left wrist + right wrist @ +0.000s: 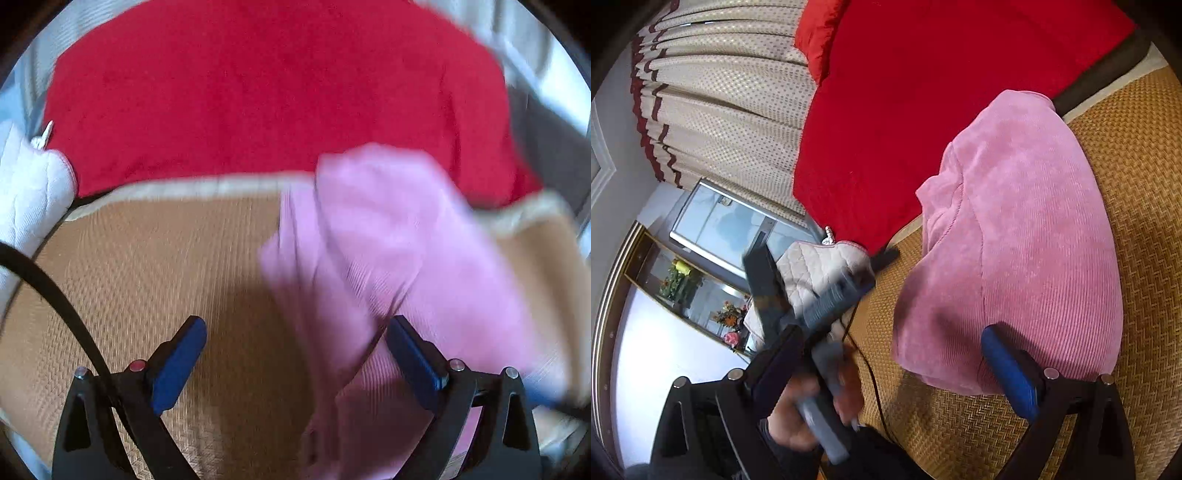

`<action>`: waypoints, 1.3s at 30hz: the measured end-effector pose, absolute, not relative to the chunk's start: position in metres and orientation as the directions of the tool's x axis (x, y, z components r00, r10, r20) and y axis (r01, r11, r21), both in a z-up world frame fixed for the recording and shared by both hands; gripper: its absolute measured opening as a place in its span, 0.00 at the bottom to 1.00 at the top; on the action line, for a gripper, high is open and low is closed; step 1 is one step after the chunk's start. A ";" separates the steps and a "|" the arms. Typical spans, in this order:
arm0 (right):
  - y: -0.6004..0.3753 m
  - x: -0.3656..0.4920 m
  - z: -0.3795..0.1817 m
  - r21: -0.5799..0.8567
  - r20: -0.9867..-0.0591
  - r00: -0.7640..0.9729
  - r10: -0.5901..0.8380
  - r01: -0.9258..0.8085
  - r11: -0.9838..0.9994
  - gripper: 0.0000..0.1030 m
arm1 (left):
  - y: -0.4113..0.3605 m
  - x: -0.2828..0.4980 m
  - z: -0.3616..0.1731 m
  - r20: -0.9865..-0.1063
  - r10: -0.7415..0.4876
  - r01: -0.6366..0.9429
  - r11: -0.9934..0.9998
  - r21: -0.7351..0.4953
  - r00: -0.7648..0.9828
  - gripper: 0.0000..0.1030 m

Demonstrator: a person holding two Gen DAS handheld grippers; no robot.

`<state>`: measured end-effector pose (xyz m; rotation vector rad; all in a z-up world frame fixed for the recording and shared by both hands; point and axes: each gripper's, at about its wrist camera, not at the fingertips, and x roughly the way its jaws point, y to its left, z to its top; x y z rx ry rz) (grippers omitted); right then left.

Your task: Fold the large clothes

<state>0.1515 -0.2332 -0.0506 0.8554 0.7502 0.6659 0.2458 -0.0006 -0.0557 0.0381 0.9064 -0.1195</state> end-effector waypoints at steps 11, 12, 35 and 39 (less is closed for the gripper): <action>-0.245 0.135 -0.023 0.803 -0.297 0.635 0.713 -0.238 0.546 0.96 | 0.025 0.198 -0.009 -0.718 -0.118 0.079 0.993 -0.088 0.686 0.96; -0.245 0.135 -0.022 0.799 -0.302 0.640 0.706 -0.235 0.554 0.96 | 0.024 0.191 -0.004 -0.711 -0.115 0.078 0.993 -0.085 0.694 0.96; -0.197 0.045 0.028 0.097 -0.615 0.785 0.075 -0.018 0.995 0.96 | 0.028 0.135 0.028 -0.653 -0.071 0.034 0.997 -0.069 0.754 0.96; -0.194 0.038 0.028 0.032 -0.624 0.781 -0.010 0.039 0.999 0.96 | 0.019 0.124 0.038 -0.629 -0.089 0.068 0.996 -0.056 0.772 0.99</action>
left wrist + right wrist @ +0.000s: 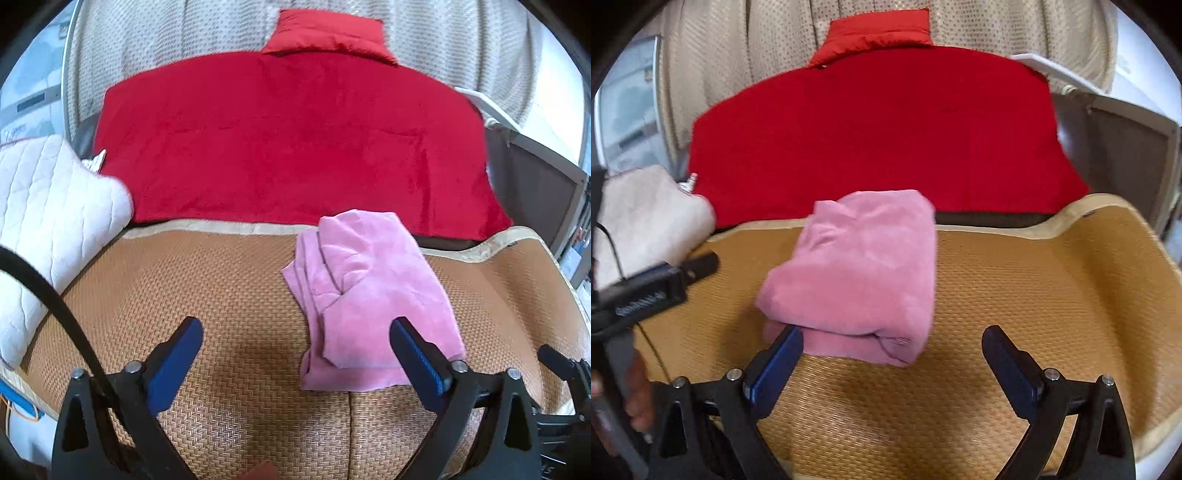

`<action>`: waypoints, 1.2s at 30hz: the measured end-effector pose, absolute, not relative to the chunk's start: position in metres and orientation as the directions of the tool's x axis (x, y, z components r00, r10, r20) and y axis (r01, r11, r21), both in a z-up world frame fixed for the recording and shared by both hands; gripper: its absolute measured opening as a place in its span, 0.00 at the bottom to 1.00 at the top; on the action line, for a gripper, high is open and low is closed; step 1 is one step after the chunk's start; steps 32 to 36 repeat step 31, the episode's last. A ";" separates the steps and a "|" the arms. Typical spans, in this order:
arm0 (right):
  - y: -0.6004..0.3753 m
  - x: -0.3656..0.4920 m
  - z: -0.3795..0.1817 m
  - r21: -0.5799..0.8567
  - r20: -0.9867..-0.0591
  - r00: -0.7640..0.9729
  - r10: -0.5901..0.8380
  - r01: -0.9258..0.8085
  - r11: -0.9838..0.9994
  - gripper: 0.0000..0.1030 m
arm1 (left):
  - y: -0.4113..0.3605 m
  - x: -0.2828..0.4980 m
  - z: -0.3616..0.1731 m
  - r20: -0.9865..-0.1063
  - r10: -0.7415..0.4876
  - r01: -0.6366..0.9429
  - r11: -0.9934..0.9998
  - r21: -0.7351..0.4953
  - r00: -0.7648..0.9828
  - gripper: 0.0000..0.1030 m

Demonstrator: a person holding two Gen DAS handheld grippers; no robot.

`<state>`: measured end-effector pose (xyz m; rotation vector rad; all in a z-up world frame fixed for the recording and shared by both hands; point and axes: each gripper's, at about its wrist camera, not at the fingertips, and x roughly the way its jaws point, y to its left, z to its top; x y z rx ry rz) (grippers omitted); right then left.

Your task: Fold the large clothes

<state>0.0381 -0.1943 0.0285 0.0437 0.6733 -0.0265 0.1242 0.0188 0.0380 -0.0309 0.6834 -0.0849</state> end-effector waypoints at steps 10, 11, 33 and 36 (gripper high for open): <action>-0.197 0.036 0.026 0.028 -0.641 0.767 -0.042 0.078 0.997 0.96 | 0.006 0.118 0.042 -0.640 -0.074 0.080 0.997 -0.020 0.765 0.99; -0.197 0.035 0.027 0.028 -0.639 0.767 -0.047 0.084 0.996 0.96 | 0.005 0.118 0.041 -0.637 -0.070 0.078 0.997 -0.015 0.768 0.99; -0.195 0.043 0.027 0.013 -0.624 0.779 -0.055 0.081 0.997 0.96 | -0.004 0.129 0.033 -0.629 -0.037 0.064 0.998 0.019 0.777 0.99; -0.195 0.043 0.027 0.013 -0.624 0.779 -0.055 0.081 0.997 0.96 | -0.004 0.129 0.033 -0.629 -0.037 0.064 0.998 0.019 0.777 0.99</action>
